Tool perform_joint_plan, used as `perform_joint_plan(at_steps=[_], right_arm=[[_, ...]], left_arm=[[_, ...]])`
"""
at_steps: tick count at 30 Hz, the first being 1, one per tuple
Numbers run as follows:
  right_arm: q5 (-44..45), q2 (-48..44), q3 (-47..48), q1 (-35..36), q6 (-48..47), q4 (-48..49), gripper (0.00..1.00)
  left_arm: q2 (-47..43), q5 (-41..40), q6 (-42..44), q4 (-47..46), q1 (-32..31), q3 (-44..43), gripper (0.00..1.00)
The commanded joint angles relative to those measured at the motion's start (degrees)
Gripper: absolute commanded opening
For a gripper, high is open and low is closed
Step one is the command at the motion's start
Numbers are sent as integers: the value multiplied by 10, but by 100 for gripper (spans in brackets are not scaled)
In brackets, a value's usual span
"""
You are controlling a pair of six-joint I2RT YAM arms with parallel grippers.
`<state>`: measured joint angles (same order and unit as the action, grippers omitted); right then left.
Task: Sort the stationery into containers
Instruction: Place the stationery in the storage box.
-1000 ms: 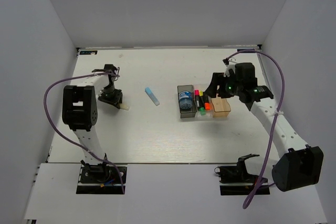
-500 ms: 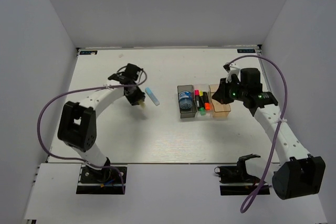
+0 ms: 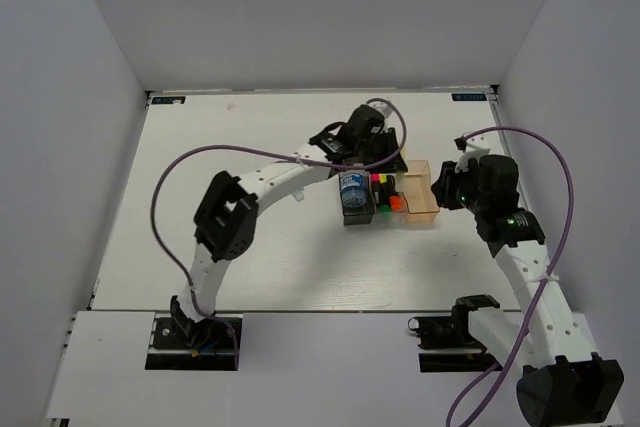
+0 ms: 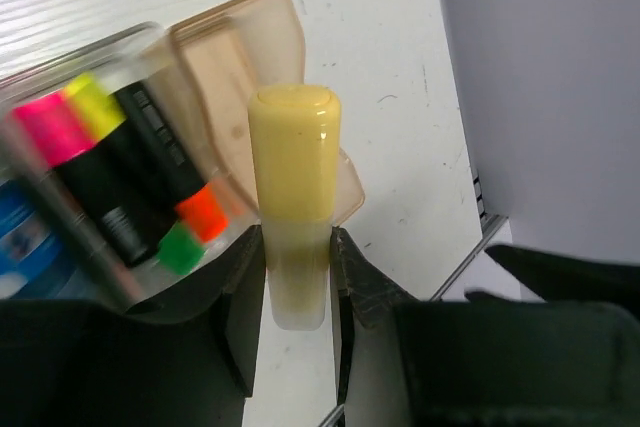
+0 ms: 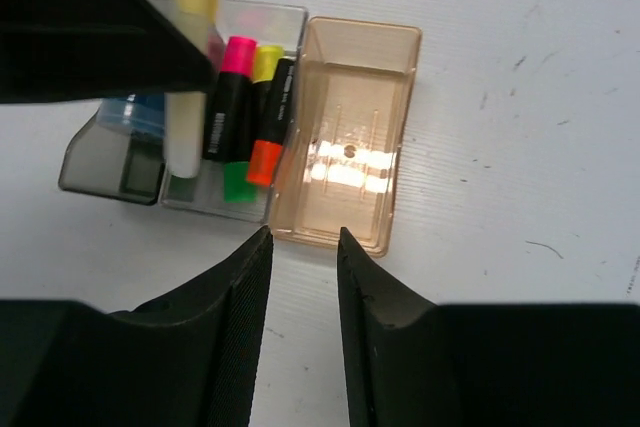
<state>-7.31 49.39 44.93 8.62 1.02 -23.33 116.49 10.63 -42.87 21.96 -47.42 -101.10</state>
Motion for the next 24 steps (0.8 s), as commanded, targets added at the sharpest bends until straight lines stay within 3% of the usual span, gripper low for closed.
perform_joint_plan(at_steps=[1,3,8,12,14,18,24], right_arm=[[39,-18,-12,-14,-4,46,36],[37,-22,-12,-20,0,51,36],[32,-25,-16,-25,5,53,36],[28,-28,-17,-27,8,53,36],[29,-28,-17,-29,6,53,36],[24,-27,-18,-29,9,53,38],[25,-27,-18,-29,10,51,45]], left_arm=[[50,26,2,-48,-17,-94,0],[97,25,-3,-61,-22,-138,0],[135,29,-28,-133,-20,-132,0],[183,44,-58,-138,-16,-169,1],[189,45,-61,-138,-17,-175,7],[197,37,-64,-134,-17,-169,33],[190,40,-70,-138,-9,-153,46]])
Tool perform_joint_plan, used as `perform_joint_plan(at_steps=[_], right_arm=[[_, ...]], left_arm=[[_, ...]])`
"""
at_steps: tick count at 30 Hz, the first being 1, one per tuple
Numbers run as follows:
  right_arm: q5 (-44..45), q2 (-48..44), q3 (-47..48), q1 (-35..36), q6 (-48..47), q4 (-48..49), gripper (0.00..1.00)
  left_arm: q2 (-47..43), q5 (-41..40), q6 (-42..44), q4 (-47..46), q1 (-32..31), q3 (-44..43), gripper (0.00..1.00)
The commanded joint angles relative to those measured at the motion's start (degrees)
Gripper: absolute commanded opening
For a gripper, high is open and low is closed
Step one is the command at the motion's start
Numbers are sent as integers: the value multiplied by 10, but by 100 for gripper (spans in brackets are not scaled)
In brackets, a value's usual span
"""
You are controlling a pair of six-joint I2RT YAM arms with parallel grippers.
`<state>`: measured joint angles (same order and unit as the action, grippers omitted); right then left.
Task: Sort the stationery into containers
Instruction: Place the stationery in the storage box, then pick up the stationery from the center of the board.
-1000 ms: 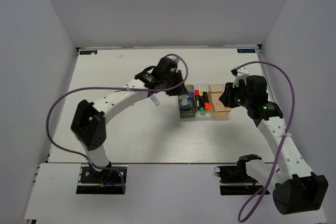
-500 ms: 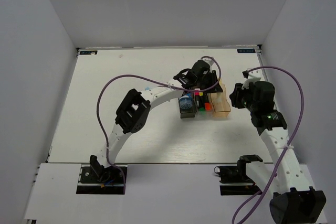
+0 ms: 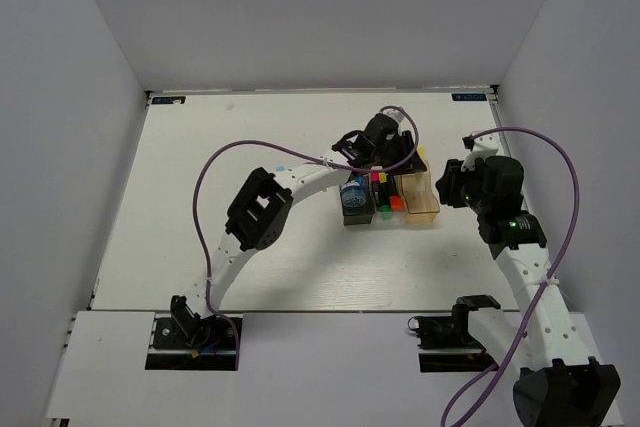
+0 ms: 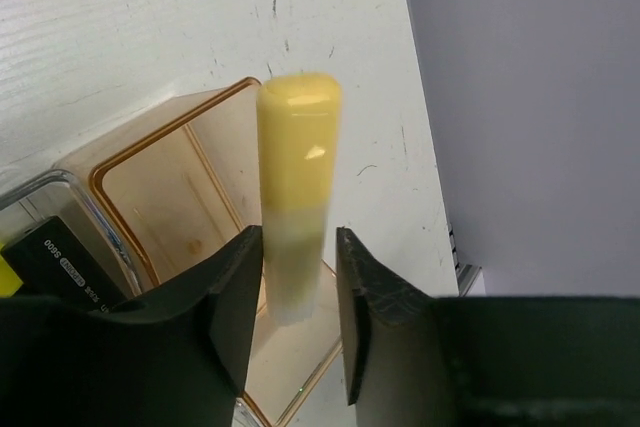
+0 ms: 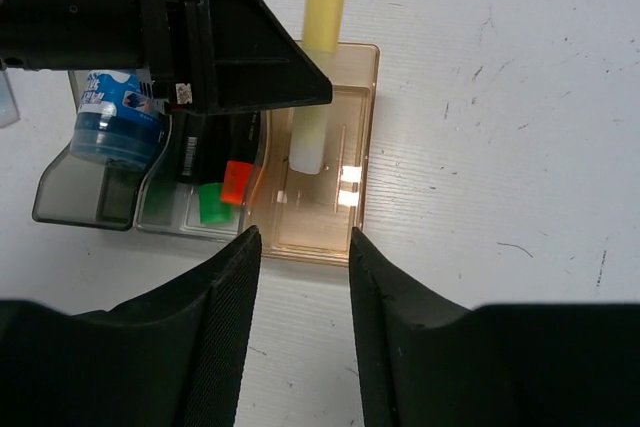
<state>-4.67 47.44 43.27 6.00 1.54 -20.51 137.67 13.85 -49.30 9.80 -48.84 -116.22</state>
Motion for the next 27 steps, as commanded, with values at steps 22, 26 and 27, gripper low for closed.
perform_joint_plan(at_steps=[22,26,27], right_arm=[[-40,-2,-8,-6,7,26,16],[-45,5,-8,-6,7,25,19],[-46,5,-9,-7,8,25,19]], left_arm=[[-409,-309,42,233,99,333,70],[-378,-315,8,382,159,288,77],[-342,-318,10,400,173,261,77]])
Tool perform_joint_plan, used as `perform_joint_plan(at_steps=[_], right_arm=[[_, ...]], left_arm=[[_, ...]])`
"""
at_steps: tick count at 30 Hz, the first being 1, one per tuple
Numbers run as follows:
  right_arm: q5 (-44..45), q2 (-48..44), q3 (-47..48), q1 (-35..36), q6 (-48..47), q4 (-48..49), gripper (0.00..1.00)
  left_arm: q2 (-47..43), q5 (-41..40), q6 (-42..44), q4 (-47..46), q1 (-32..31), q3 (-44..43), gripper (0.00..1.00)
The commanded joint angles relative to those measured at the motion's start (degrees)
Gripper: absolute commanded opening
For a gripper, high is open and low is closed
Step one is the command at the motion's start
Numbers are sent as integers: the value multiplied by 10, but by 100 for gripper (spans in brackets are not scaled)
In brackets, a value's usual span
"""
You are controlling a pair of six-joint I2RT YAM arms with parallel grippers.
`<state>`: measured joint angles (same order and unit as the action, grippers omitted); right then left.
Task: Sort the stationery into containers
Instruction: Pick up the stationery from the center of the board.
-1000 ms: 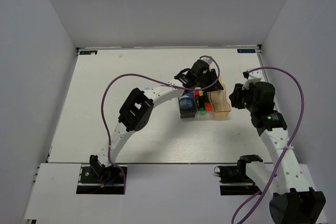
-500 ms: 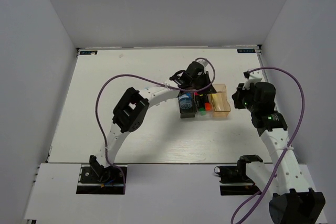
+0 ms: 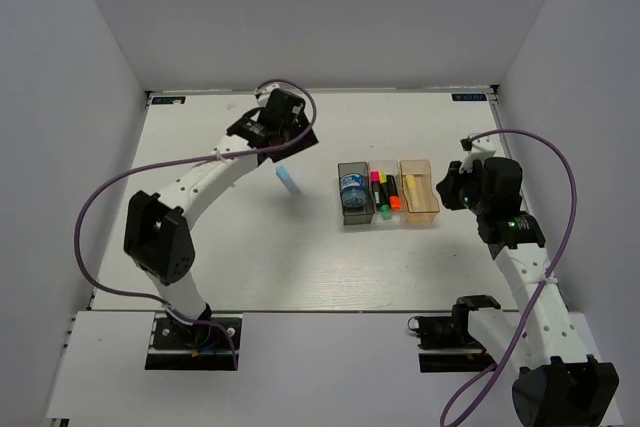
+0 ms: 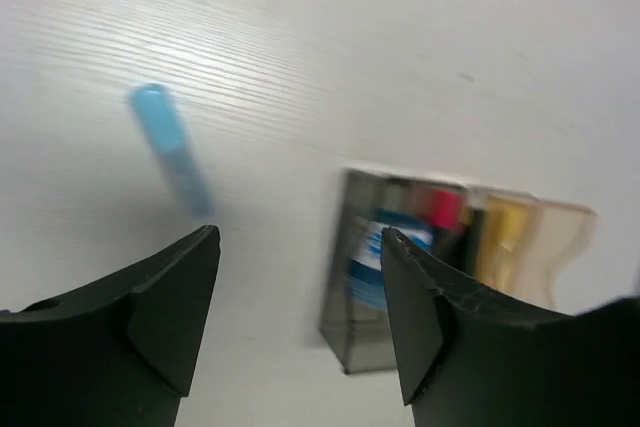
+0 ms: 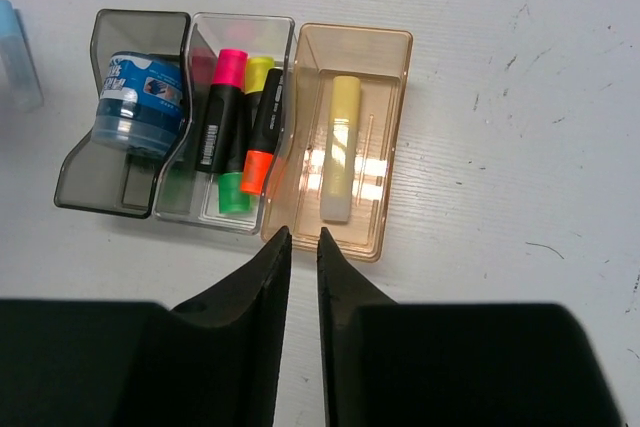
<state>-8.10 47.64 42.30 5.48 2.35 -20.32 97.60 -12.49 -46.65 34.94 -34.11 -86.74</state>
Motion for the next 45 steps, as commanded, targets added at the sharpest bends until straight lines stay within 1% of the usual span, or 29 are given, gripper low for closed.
perform_joint_plan(at_steps=[1,3,4,8,11,14,20,27,39,40,41,42,45], right_arm=[[-12,4,1,-1,0,23,20],[-12,5,0,-3,1,24,20],[-12,5,0,-3,0,25,20],[-8,7,0,-5,-1,23,20],[-7,8,0,-3,0,23,20],[-3,8,1,-2,-4,23,20],[3,5,1,-3,-2,25,22],[4,4,2,-3,-3,22,22],[0,4,3,-5,-1,21,22],[0,4,3,-16,1,20,22],[1,5,3,-7,0,17,22],[1,4,4,-6,1,17,22],[-1,4,3,-8,0,20,22]], left_arm=[[72,-57,-13,188,28,-60,75],[108,-62,-6,206,33,-83,72],[137,-61,-5,216,34,-110,72],[181,-54,0,227,34,-150,68],[218,-55,-5,249,34,-196,68],[244,-57,-8,259,34,-216,68],[271,-61,-12,268,34,-213,68],[274,-53,-20,239,36,-167,68],[291,-39,-34,218,48,-138,68],[290,-39,-34,211,48,-130,68],[292,-39,-36,210,48,-128,65],[291,-39,-36,207,48,-128,65],[292,-39,-38,204,47,-115,57]])
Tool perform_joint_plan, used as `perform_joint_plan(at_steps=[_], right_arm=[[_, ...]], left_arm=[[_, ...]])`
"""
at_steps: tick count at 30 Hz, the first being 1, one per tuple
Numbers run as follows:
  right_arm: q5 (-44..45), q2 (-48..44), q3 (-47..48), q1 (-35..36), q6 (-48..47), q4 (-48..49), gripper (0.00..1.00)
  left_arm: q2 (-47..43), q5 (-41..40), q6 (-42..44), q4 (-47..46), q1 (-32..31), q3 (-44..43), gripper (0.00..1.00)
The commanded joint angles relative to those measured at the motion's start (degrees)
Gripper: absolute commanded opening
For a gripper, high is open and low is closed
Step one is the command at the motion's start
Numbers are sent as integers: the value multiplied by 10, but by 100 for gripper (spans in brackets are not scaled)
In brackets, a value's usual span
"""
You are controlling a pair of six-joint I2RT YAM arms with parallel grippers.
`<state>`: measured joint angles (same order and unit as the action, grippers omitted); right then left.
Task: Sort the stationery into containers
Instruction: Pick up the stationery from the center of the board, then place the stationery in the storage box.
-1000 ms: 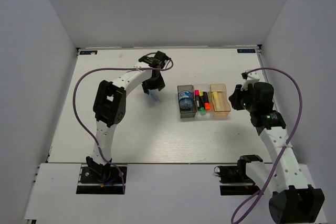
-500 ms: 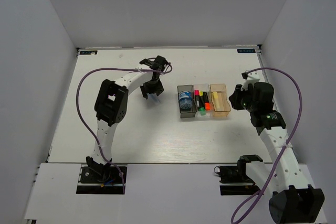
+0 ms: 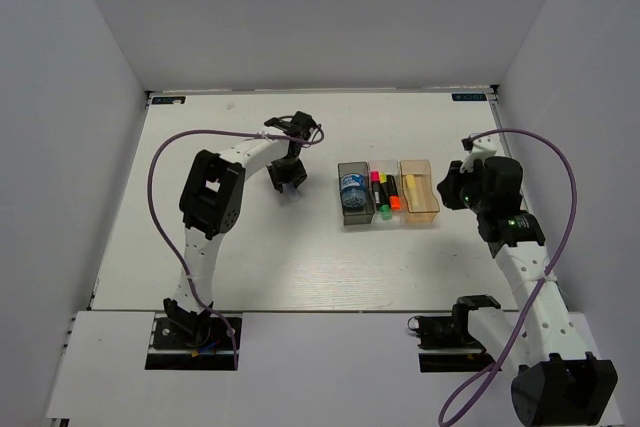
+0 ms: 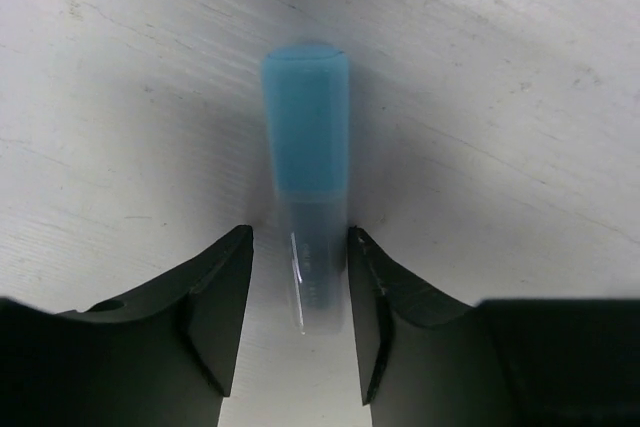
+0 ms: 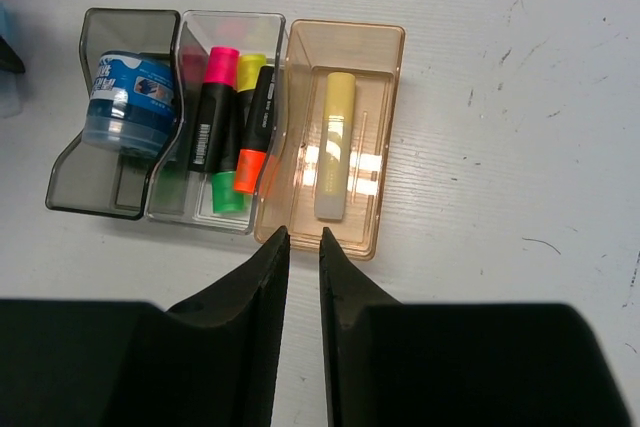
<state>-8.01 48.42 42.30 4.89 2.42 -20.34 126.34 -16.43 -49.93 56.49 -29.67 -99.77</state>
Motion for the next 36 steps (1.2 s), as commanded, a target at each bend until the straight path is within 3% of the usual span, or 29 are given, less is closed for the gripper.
perform_joint_plan(at_steps=[1,3,9,11,12,13,15,19,24,30,36], right_arm=[[-3,-3,3,-2,0,21,22],[-3,-4,3,-2,1,21,22],[-8,-4,2,-3,2,20,22],[-15,-5,2,-4,1,20,42],[-18,-4,2,-4,-1,19,57],[-23,-3,1,-5,-9,19,78],[-38,-3,1,-3,-13,19,81],[-50,-5,1,-4,-9,20,0],[-46,-4,-1,-6,-7,19,0],[-45,-9,-3,-7,-5,21,4],[-43,-12,-3,-11,-5,24,5]], left_arm=[[4,-1,-6,-10,3,18,52],[1,-5,-6,-16,3,26,46],[-21,6,-1,-29,2,56,9],[-41,28,16,-44,-4,74,1],[-64,32,23,-70,-8,85,0],[-74,45,32,-82,-14,95,0],[-131,46,69,-105,-50,107,0],[-199,78,110,-173,-124,104,0],[-189,159,99,-242,-172,73,0],[-101,250,83,-361,-201,2,0],[-4,283,45,-465,-214,-91,0]])
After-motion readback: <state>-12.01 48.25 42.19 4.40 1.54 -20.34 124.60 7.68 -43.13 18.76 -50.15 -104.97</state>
